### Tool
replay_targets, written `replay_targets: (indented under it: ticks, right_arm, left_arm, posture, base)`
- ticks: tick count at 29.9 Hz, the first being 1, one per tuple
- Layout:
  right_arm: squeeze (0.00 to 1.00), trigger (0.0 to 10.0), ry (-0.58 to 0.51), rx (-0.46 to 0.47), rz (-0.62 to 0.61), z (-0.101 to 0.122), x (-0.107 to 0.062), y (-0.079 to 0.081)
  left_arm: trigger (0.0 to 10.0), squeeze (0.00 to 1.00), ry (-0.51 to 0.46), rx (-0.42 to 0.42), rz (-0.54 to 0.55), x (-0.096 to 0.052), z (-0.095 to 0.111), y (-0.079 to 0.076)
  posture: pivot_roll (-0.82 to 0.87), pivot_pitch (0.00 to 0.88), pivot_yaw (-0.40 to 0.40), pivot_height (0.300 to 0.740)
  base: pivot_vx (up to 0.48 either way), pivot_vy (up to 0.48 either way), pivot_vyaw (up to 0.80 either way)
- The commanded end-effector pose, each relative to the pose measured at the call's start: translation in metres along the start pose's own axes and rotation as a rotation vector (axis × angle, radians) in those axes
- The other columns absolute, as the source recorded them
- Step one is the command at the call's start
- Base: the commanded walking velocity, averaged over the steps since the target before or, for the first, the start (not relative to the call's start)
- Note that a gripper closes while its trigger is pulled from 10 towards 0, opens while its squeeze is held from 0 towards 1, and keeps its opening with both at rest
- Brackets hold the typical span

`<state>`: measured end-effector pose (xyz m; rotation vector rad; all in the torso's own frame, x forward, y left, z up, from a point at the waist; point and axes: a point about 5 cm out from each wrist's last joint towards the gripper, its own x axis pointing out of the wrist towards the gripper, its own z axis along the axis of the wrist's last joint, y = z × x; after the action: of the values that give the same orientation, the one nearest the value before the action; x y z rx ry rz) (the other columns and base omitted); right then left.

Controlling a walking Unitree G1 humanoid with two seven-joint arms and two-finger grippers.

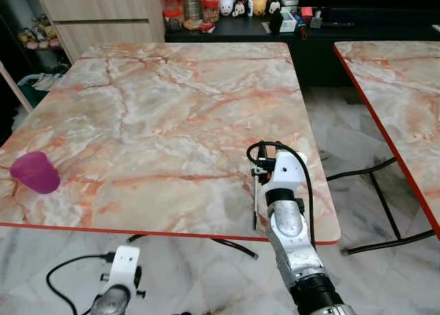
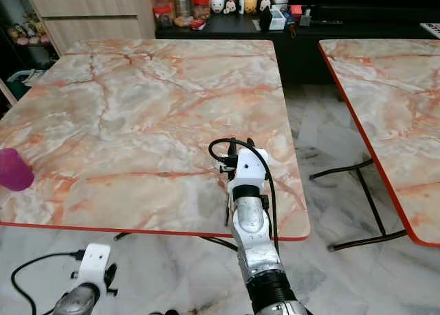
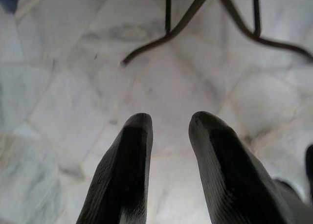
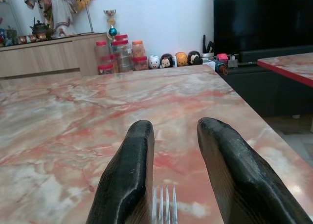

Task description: Setting the table

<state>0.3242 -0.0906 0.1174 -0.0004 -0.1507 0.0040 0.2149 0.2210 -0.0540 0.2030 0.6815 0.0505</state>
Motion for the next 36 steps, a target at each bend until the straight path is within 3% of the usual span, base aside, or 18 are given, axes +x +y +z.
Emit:
replay_targets:
  ticks: [1,9,14,20,36]
  right_arm:
    - [0.00,10.0,-0.003,0.002,-0.002,0.003,0.000,0.001]
    - [0.00,10.0,0.056,-0.032,-0.026,-0.002,-0.001,0.001]
    - [0.00,10.0,0.076,0.019,-0.004,0.001,-0.005,0.009]
    - [0.00,10.0,0.086,0.008,0.017,-0.002,-0.009,0.012]
    - [0.00,10.0,0.085,0.014,-0.036,0.000,-0.005,-0.002]
  left_arm:
    - [10.0,0.00,0.033,0.005,0.005,-0.003,-0.008,0.004]
    - [10.0,0.00,0.109,-0.013,0.016,-0.013,-0.033,0.008]
    - [10.0,0.00,0.109,-0.016,0.016,-0.013,-0.033,0.008]
    - [10.0,0.00,0.103,-0.028,0.025,-0.013,-0.032,0.010]
    - [10.0,0.00,0.079,-0.022,0.021,-0.009,-0.024,0.009]
  posture:
    - [0.02,0.128,0.028,0.740]
    - [0.03,0.121,0.018,0.740]
    - [0.03,0.119,0.016,0.740]
    - [0.04,0.128,0.015,0.740]
    - [0.03,0.140,0.023,0.740]
  base:
    - [0.000,0.000,0.00]
    - [0.000,0.000,0.00]
    - [0.000,0.000,0.00]
    - [0.000,0.000,0.00]
    - [0.000,0.461,0.00]
